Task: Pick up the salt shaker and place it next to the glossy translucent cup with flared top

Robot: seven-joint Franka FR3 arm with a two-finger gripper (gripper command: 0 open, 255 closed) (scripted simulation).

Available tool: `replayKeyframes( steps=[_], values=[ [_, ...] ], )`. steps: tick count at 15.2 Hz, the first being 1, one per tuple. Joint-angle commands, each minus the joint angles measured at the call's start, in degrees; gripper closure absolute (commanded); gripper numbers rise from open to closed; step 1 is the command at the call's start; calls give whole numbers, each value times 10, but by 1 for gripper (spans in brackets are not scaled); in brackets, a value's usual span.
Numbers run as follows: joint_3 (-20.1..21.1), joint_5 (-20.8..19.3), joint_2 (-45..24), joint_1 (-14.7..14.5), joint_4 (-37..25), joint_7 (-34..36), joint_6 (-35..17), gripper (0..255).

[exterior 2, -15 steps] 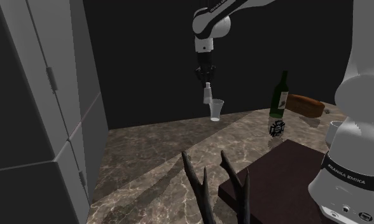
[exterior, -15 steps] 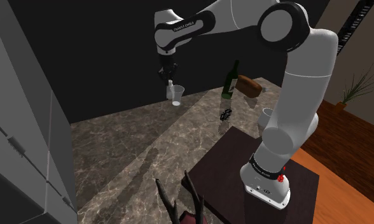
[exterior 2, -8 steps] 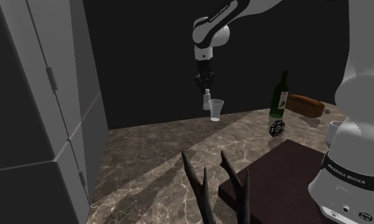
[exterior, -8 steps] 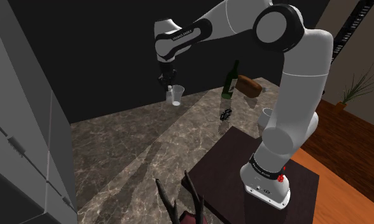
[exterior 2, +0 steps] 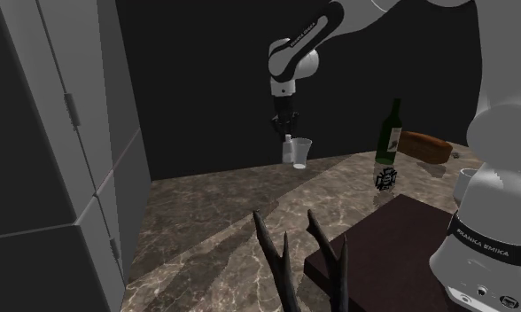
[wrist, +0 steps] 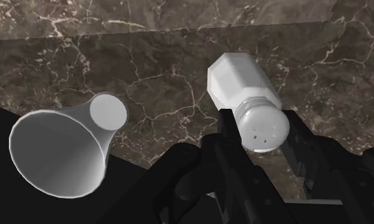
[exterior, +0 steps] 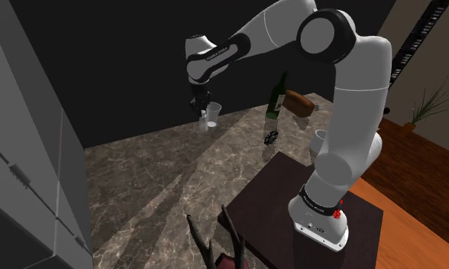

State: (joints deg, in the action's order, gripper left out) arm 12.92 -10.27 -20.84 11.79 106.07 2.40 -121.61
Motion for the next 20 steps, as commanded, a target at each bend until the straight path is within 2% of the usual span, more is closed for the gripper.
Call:
replayKeyframes(
  steps=[1, 17, 20],
  values=[
    [-1, -3, -7, 0, 7, 3, -14, 255],
    [-15, -30, -84, -9, 26, 25, -108, 255],
    [-16, -32, -88, -10, 26, 26, -112, 255]
  ],
)
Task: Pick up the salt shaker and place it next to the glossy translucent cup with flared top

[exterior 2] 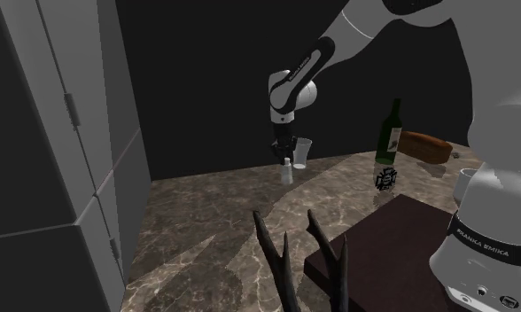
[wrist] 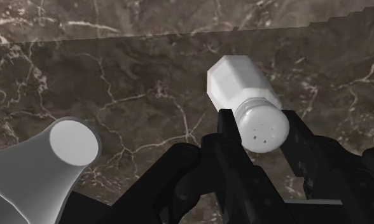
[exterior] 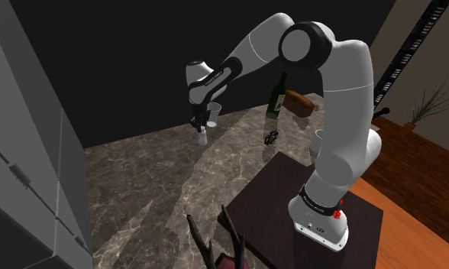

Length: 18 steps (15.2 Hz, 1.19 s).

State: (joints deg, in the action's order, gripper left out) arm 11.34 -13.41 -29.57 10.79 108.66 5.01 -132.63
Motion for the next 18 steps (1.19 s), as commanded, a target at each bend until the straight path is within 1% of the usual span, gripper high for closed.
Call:
replayKeyframes(
  steps=[1, 5, 6, 11, 15, 18],
  values=[
    [0, 0, -1, 0, 0, 0, -1, 255],
    [0, 0, -1, 0, 0, 0, -1, 255],
    [0, 0, -1, 0, 0, 0, -1, 0],
    [0, 0, -1, 0, 0, 0, -1, 0],
    [10, 16, 42, 3, -15, -10, 56, 0],
    [10, 16, 42, 3, -15, -10, 56, 0]
  ],
)
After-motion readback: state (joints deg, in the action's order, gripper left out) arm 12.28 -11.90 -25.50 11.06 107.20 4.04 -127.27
